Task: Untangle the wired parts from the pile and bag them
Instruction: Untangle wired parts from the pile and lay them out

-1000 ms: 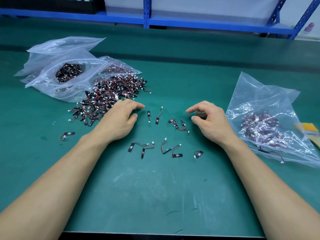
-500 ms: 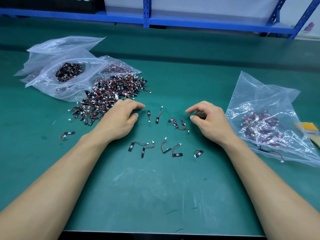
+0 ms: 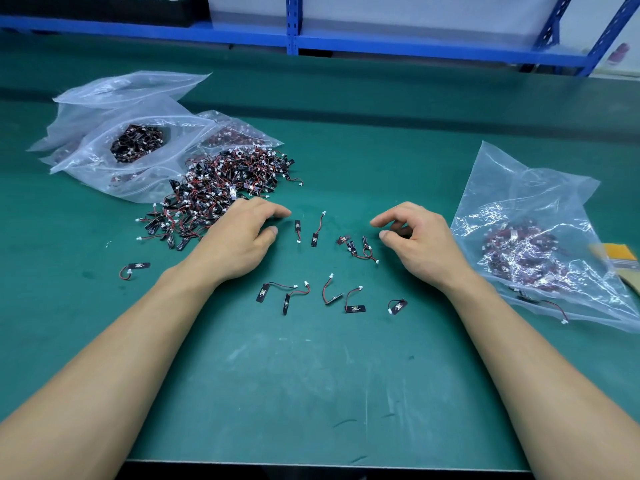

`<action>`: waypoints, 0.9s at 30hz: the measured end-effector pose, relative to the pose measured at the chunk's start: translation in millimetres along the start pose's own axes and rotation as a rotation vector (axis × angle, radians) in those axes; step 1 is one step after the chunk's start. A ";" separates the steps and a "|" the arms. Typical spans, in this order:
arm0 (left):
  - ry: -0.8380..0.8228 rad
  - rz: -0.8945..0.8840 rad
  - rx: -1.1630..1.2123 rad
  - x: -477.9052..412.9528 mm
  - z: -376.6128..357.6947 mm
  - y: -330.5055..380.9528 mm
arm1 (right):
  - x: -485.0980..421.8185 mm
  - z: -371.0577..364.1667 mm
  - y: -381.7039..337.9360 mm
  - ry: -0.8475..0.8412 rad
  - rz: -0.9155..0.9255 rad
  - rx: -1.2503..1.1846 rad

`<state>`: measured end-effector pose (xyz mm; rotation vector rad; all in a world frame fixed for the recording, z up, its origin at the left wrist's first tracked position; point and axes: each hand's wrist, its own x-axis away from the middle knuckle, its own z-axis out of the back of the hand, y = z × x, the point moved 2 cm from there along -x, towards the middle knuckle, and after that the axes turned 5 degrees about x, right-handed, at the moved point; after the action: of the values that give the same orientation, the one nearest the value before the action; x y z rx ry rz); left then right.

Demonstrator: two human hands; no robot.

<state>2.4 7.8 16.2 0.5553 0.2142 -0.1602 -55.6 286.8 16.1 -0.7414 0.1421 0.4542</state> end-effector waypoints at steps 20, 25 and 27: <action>0.000 -0.010 -0.010 0.1 0.1 -0.2 | -0.2 -1.1 1.2 -0.010 -0.003 0.004; -0.001 -0.015 -0.006 -0.5 0.0 -1.4 | -0.3 -1.1 1.2 -0.010 0.001 0.007; -0.002 -0.023 -0.013 -0.8 -0.5 -1.7 | -0.3 -1.0 1.2 -0.009 0.002 0.008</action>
<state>1.3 6.8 15.1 0.5398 0.2201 -0.1819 -56.4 286.8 14.8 -0.7310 0.1362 0.4590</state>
